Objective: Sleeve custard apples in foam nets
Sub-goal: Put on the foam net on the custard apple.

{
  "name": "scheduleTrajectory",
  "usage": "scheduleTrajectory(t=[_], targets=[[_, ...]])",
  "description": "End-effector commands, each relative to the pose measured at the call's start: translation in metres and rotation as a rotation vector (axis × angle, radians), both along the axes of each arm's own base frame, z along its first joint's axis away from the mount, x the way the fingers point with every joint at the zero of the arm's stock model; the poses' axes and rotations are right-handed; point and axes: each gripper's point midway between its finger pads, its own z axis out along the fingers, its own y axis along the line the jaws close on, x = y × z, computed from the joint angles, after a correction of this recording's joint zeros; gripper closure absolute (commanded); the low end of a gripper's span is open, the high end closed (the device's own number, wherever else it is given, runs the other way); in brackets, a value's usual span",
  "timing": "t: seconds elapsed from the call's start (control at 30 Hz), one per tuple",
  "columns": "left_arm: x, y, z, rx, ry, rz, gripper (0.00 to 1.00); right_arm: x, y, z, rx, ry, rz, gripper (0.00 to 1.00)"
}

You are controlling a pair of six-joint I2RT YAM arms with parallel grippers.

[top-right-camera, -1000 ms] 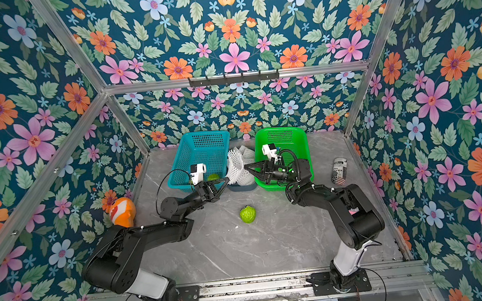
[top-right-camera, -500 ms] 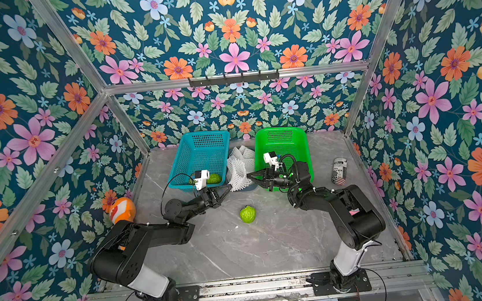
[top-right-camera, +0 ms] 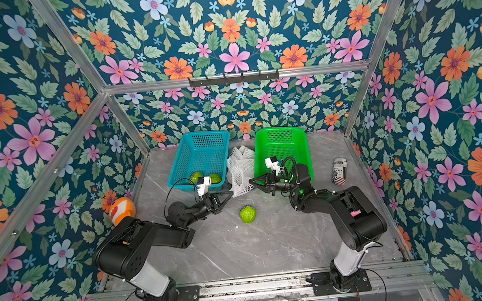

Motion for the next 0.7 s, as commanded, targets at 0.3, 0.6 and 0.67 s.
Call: scheduleTrajectory(t=[0.3, 0.6, 0.67], targets=[[-0.014, 0.001, -0.006, 0.006, -0.074, -0.02, 1.0, -0.008, -0.001, -0.036, -0.037, 0.039, 0.017, 1.0], [-0.022, -0.004, -0.021, 0.026, -0.033, -0.037, 1.0, -0.021, 0.0, -0.049, -0.056, 0.077, 0.041, 1.0], [-0.024, -0.005, -0.022, 0.029, -0.031, -0.042, 1.0, -0.022, -0.001, -0.048, -0.057, 0.072, 0.039, 1.0]])
